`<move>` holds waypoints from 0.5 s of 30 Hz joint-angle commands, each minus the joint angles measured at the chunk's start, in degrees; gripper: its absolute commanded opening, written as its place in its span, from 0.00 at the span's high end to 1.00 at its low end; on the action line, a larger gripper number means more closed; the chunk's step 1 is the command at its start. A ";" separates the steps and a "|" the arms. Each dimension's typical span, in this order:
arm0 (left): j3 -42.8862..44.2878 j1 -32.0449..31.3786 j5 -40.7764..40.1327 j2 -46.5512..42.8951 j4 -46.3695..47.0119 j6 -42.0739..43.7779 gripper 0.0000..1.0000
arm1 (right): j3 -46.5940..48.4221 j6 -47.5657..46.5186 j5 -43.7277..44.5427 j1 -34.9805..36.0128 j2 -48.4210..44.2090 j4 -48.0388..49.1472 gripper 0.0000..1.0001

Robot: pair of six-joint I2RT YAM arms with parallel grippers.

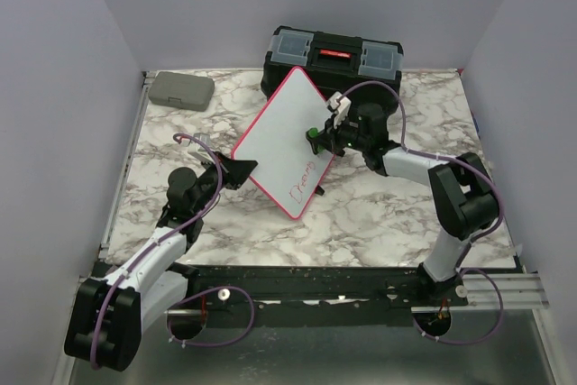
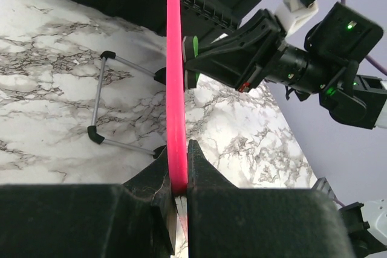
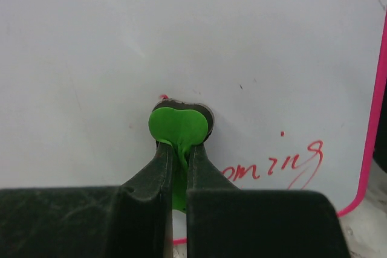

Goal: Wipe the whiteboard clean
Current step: Erase the whiteboard at the whiteboard stand.

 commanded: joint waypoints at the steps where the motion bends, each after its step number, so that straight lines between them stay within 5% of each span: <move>1: 0.10 -1.34 6.53 0.70 2.07 -0.01 1.00 | -4.92 -4.19 -0.09 -0.16 0.44 -3.90 0.99; 10: 0.35 -1.32 6.47 0.99 2.06 -0.17 1.00 | -4.63 -3.03 -1.97 6.76 -3.13 -4.33 0.99; 15: 0.50 -1.33 6.35 0.40 1.17 -0.01 1.00 | 0.56 1.36 5.48 6.18 -1.05 -2.50 0.99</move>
